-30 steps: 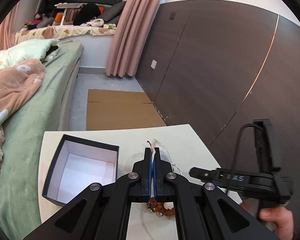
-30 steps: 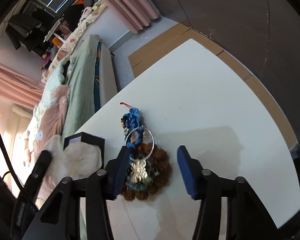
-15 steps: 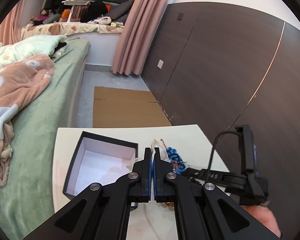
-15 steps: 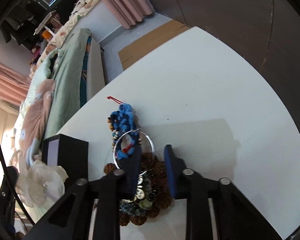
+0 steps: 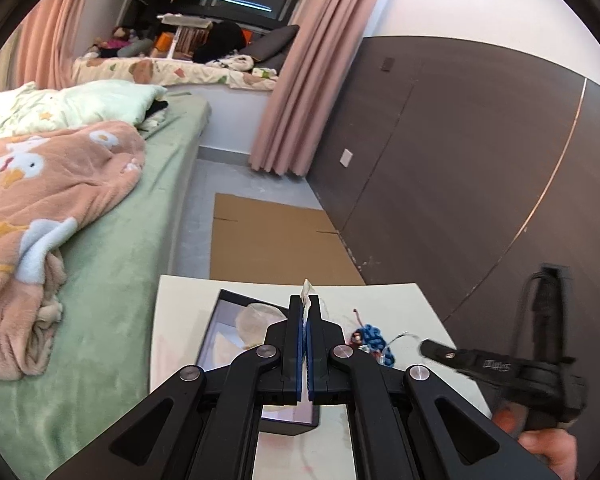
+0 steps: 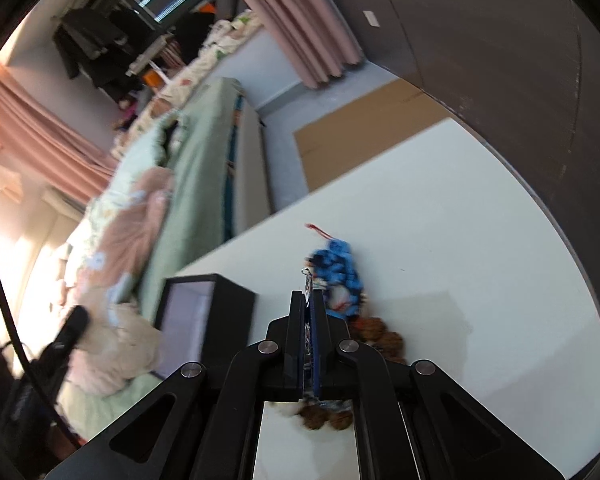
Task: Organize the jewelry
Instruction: 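Carry the white pouch into the black box with the left tool while the right tool drops a bangle in, then open both tools and withdraw them from the box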
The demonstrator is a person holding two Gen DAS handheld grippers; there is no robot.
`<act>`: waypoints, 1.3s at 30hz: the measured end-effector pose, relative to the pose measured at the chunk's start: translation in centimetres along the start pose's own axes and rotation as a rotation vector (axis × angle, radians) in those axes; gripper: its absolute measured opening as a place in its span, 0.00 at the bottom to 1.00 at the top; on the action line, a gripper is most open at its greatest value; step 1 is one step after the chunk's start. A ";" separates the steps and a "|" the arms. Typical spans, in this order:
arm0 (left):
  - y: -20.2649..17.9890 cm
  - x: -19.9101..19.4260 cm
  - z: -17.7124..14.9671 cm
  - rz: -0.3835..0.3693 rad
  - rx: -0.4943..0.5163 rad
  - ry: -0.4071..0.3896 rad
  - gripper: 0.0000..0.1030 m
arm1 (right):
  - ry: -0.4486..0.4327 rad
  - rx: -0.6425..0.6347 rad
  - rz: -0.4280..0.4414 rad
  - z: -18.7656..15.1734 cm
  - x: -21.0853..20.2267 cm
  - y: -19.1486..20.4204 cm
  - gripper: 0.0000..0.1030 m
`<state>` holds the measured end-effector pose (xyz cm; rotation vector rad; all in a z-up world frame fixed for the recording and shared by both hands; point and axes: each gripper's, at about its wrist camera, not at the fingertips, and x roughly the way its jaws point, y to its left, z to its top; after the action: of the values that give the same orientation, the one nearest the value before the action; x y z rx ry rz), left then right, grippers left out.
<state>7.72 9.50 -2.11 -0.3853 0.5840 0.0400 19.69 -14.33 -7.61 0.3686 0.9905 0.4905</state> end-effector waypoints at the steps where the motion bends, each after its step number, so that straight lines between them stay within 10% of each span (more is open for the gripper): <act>1: 0.2 0.1 0.0 0.007 -0.006 0.004 0.00 | -0.008 0.000 0.018 0.0 -0.3 0.2 0.04; 9: 2.6 0.5 0.5 -0.053 -0.153 0.023 0.04 | -0.028 0.016 0.163 -0.5 -1.2 1.3 0.04; 11: 2.7 0.4 0.6 -0.059 -0.170 0.021 0.18 | -0.019 0.021 0.195 -0.7 -0.8 1.8 0.04; 13: 2.8 -0.1 0.8 -0.074 -0.184 -0.005 0.65 | -0.015 0.019 0.218 -0.9 -0.5 2.3 0.04; 15: 3.0 -1.1 0.9 -0.077 -0.201 -0.063 0.84 | -0.013 0.013 0.238 -1.0 -0.2 2.9 0.04; 30: 6.3 -1.3 1.0 -0.004 -0.308 -0.081 0.87 | 0.028 0.015 0.464 -1.9 3.5 7.3 0.06; 31: 6.5 -1.3 0.9 0.003 -0.317 -0.083 0.87 | 0.069 0.020 0.454 -2.0 4.4 7.6 0.11; 33: 6.7 -1.1 0.8 0.022 -0.326 -0.074 0.87 | 0.138 0.064 0.414 -2.1 5.9 7.2 0.58; 39: 5.7 0.2 0.6 0.009 -0.289 0.001 0.87 | 0.074 0.091 0.292 -1.2 3.9 4.9 0.65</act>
<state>7.38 14.98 -3.73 -0.6638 0.5819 0.1337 19.32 -8.05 -8.47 0.5842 1.0379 0.7285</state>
